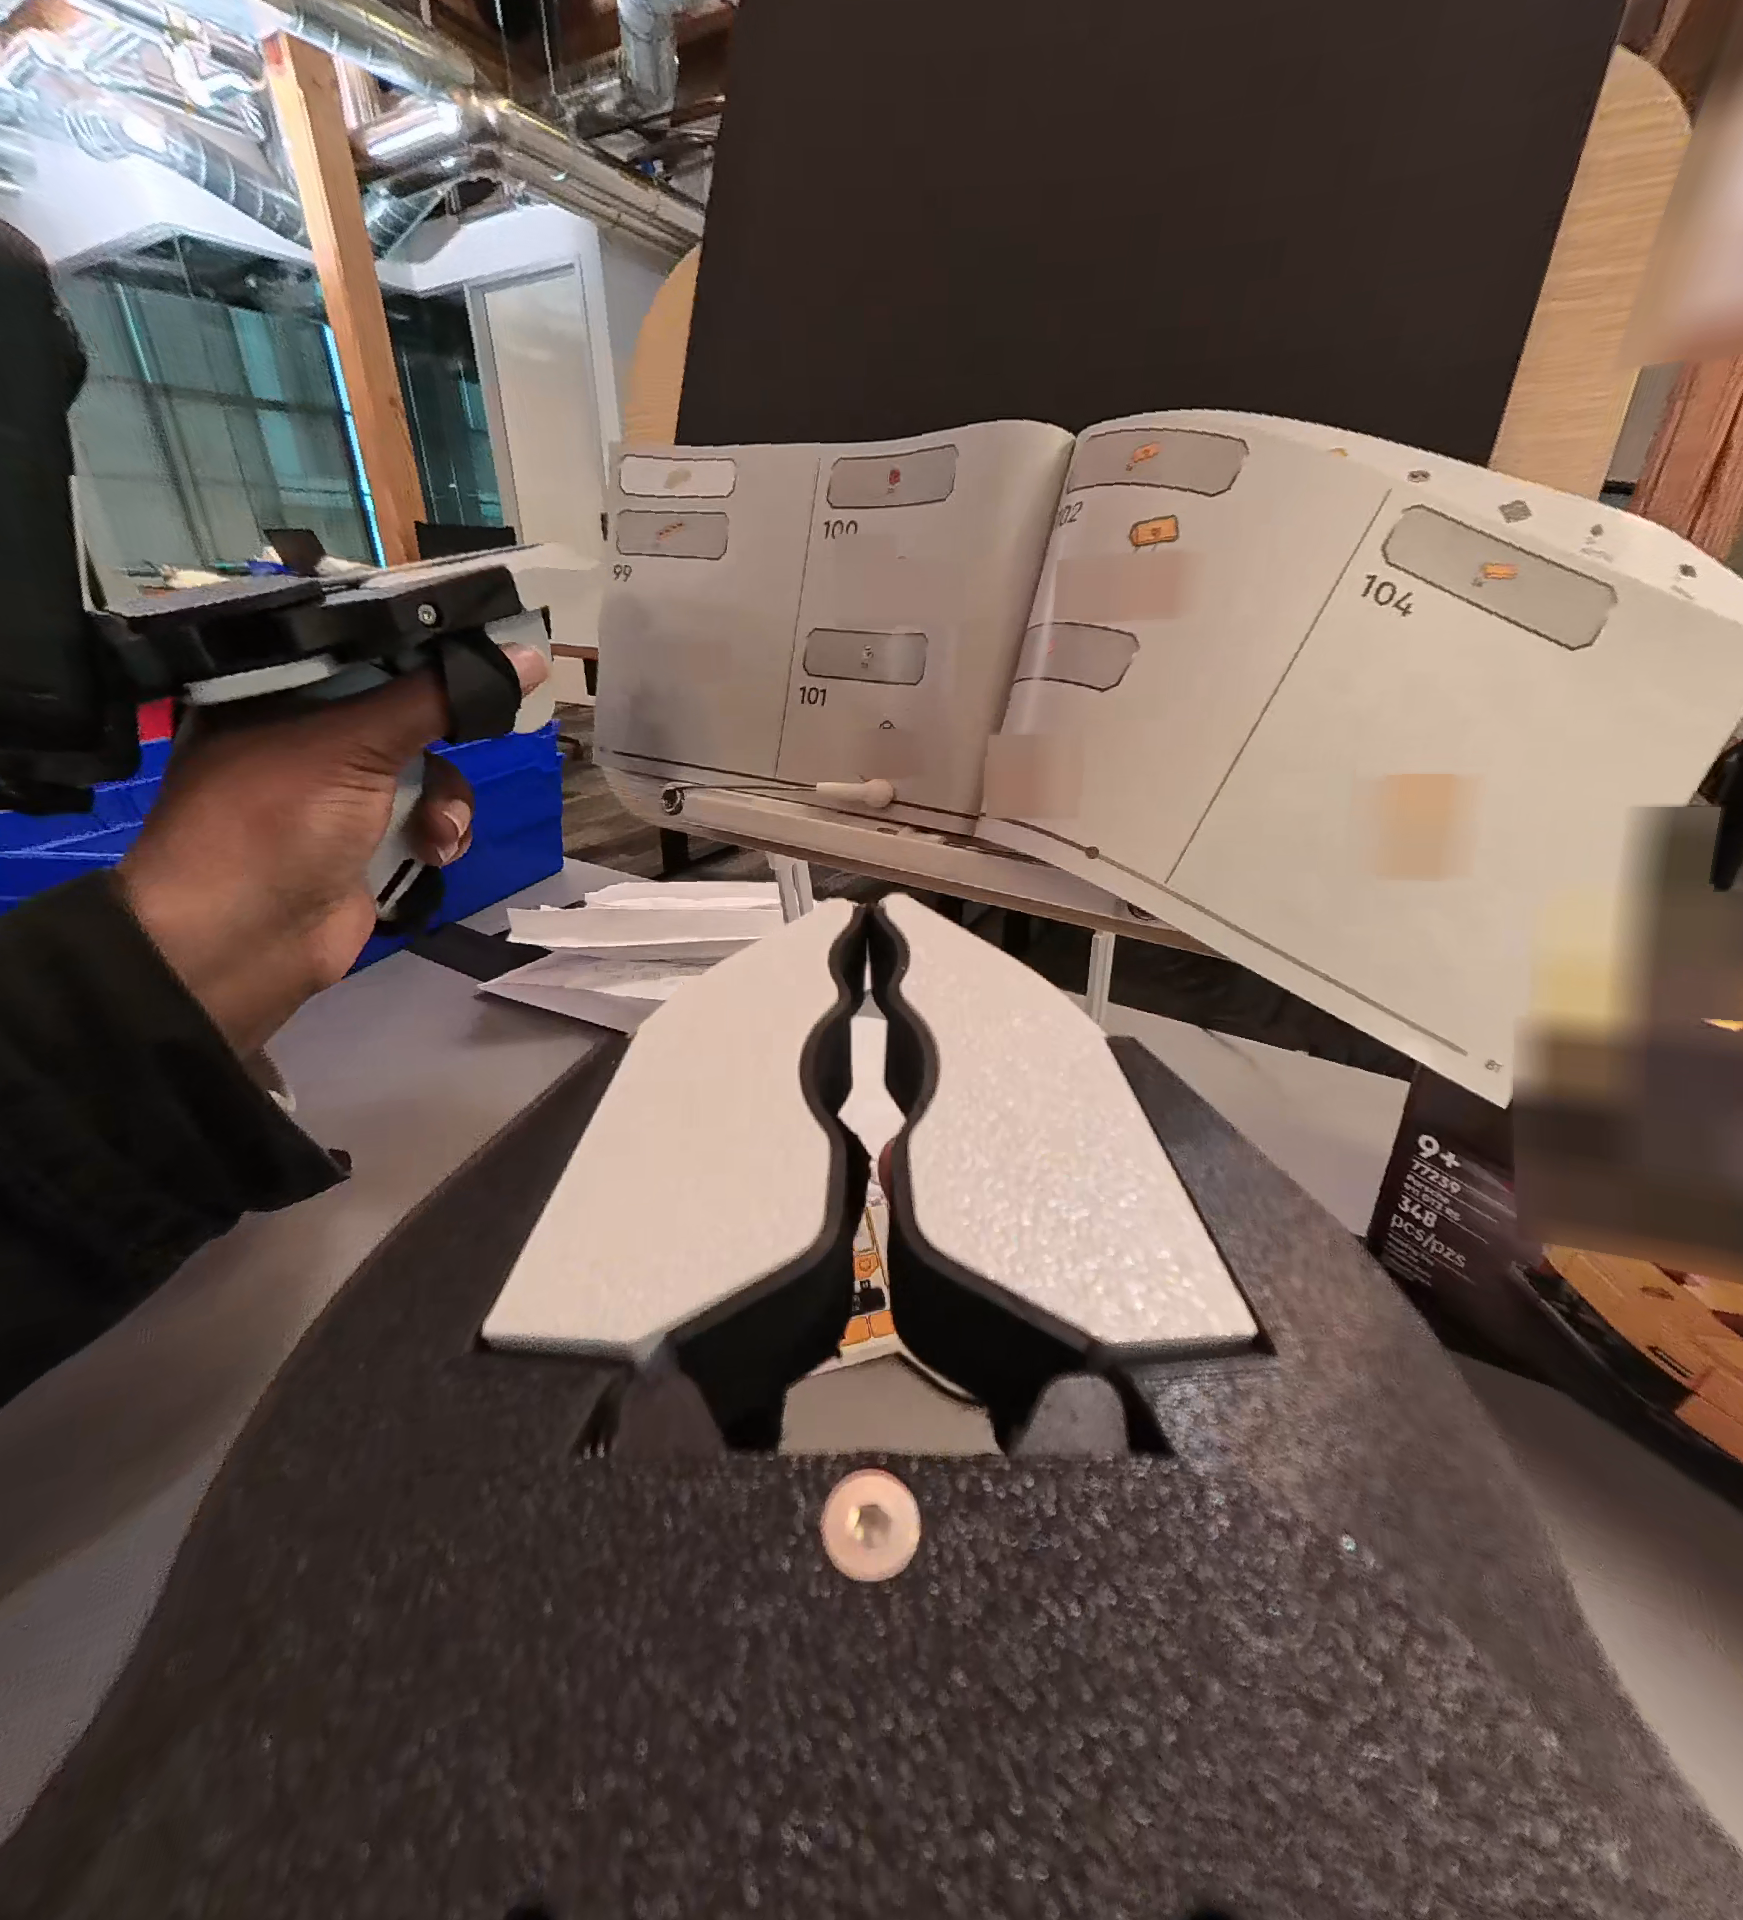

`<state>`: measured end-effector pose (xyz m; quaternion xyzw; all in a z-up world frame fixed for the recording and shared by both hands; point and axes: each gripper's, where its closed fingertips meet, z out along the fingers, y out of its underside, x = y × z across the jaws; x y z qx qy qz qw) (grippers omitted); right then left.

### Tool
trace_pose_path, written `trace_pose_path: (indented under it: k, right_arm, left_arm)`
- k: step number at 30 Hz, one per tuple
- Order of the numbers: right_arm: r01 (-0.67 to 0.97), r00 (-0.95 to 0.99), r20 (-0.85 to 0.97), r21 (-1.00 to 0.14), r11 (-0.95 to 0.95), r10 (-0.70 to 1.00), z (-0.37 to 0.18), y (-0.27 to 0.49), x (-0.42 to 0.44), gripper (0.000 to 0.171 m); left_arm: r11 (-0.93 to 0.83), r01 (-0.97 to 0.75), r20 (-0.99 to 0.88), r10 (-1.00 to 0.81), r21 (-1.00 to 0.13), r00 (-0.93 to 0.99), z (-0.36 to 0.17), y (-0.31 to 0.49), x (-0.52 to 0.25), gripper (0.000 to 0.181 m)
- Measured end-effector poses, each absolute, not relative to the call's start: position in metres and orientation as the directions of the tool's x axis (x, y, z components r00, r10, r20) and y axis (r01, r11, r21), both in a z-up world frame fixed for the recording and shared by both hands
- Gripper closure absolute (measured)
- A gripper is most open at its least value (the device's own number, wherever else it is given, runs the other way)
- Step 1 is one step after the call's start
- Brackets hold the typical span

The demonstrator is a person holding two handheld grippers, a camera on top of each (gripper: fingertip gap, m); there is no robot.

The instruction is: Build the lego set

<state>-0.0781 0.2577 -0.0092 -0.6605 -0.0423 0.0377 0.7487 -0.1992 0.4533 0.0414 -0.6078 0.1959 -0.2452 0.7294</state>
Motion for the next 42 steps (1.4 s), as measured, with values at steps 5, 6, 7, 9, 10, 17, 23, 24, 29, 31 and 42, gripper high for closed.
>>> trace_pose_path:
  k: [5,6,7,9,10,17,23,24,29,31,42]
  right_arm:
    - [0.008,0.993,0.024,-0.992,0.127,0.118,-0.009,0.256,-0.08,0.17]
    - [0.013,0.993,0.029,-0.992,0.129,0.118,-0.008,0.256,-0.08,0.17]
    - [0.017,0.992,0.033,-0.991,0.131,0.121,-0.008,0.256,-0.081,0.17]
    - [0.019,0.992,0.035,-0.991,0.132,0.12,-0.008,0.256,-0.08,0.17]
    - [0.018,0.992,0.034,-0.991,0.13,0.122,-0.009,0.256,-0.08,0.17]
    - [0.028,0.991,0.043,-0.993,0.118,0.125,-0.013,0.258,-0.081,0.17]
    - [0.047,0.992,0.058,-0.994,0.102,0.11,-0.019,0.261,-0.08,0.17]
    - [0.053,0.992,0.064,-0.993,0.102,0.108,-0.019,0.261,-0.08,0.17]
    - [0.071,0.991,0.083,-0.991,0.11,0.104,-0.018,0.261,-0.079,0.17]
    - [0.073,0.991,0.084,-0.992,0.107,0.104,-0.019,0.262,-0.079,0.169]
    - [0.065,0.992,0.078,-0.989,0.131,0.097,-0.011,0.259,-0.075,0.169]
  left_arm:
    - [0.153,0.104,-0.01,-0.608,-0.983,0.794,0.042,0.446,-0.195,0.181]
    - [0.153,0.102,-0.013,-0.609,-0.983,0.793,0.042,0.445,-0.194,0.181]
    - [0.153,0.103,-0.012,-0.611,-0.983,0.792,0.042,0.445,-0.194,0.181]
    - [0.15,0.108,-0.008,-0.616,-0.983,0.787,0.042,0.444,-0.194,0.181]
    - [0.15,0.108,-0.008,-0.618,-0.983,0.786,0.042,0.444,-0.194,0.181]
    - [0.151,0.094,-0.021,-0.625,-0.984,0.781,0.04,0.441,-0.191,0.181]
    - [0.151,0.086,-0.03,-0.636,-0.985,0.771,0.039,0.435,-0.187,0.181]
    - [0.149,0.085,-0.03,-0.637,-0.985,0.77,0.038,0.434,-0.186,0.181]
    - [0.144,0.074,-0.036,-0.639,-0.987,0.768,0.032,0.432,-0.182,0.181]
    - [0.149,0.064,-0.046,-0.634,-0.987,0.772,0.03,0.432,-0.181,0.181]
    - [0.171,0.035,-0.082,-0.632,-0.985,0.771,0.023,0.425,-0.174,0.181]
